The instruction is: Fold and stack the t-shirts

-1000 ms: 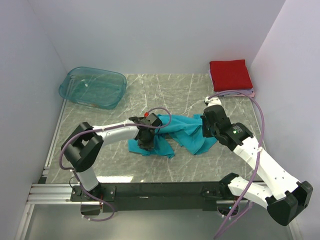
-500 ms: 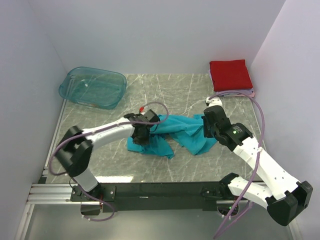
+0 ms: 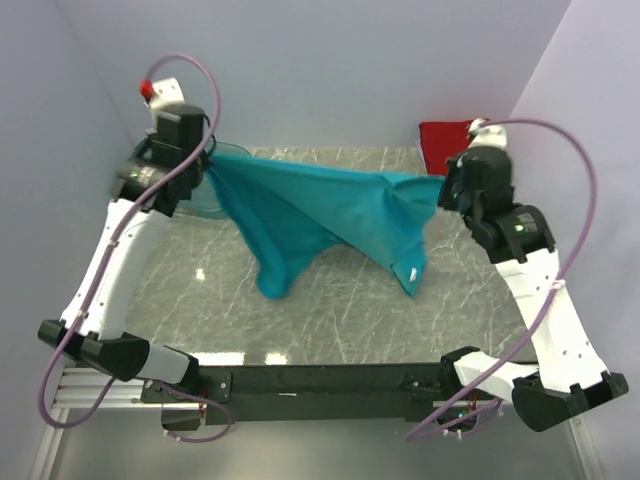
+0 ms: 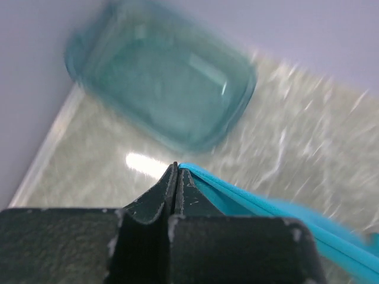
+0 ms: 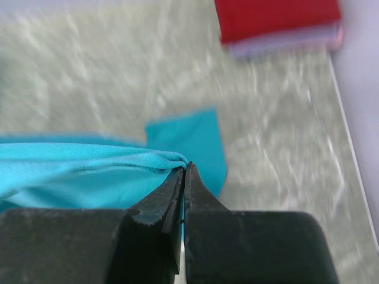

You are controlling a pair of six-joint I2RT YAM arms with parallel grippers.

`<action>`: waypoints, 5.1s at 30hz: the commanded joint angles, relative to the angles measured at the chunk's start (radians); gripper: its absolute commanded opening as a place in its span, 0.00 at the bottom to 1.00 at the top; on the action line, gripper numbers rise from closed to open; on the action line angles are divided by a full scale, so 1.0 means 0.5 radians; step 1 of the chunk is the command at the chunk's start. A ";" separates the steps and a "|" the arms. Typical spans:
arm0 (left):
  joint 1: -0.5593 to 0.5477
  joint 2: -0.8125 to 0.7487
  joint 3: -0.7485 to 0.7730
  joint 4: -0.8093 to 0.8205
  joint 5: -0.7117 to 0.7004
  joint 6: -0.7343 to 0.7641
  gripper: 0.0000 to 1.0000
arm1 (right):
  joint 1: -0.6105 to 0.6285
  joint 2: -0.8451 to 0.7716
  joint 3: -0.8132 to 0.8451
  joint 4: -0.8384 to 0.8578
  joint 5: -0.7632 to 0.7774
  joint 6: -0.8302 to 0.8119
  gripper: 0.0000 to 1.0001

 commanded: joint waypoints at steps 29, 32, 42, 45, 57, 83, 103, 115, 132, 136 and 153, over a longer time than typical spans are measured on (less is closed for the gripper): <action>0.073 -0.910 0.043 0.560 0.494 0.826 0.01 | -0.098 -0.653 0.417 0.163 -0.306 -0.744 0.00; 0.076 -0.827 -0.364 0.765 0.586 0.817 0.01 | -0.098 -0.579 0.080 0.304 -0.279 -0.796 0.00; 0.079 -0.012 -1.139 1.248 0.709 0.679 0.01 | -0.104 -0.028 -1.069 1.430 -0.270 -0.805 0.00; 0.082 0.228 -1.032 1.257 0.715 0.679 0.01 | -0.126 0.252 -1.078 1.599 -0.270 -0.827 0.00; 0.245 0.992 -0.602 1.236 0.601 0.667 0.01 | -0.190 0.955 -0.686 1.688 -0.322 -0.858 0.00; 0.313 0.726 -0.614 1.036 0.675 0.627 0.01 | -0.178 0.878 -0.440 0.961 -0.190 -0.542 0.00; 0.257 0.514 -0.869 0.760 0.598 0.449 0.01 | 0.049 0.636 -0.440 0.170 0.037 -0.020 0.00; 0.199 0.456 -0.964 0.686 0.491 0.345 0.01 | 0.061 0.347 -0.609 -0.058 0.050 0.063 0.00; 0.144 0.501 -1.132 0.757 0.390 0.295 0.01 | 0.181 0.525 -0.833 -0.242 -0.343 0.219 0.00; 0.122 0.520 -1.139 0.766 0.307 0.292 0.01 | 0.190 0.596 -0.833 -0.269 -0.408 0.216 0.00; -0.013 0.189 -1.331 0.496 0.285 -0.020 0.55 | 0.169 0.428 -0.866 -0.310 -0.929 0.182 0.63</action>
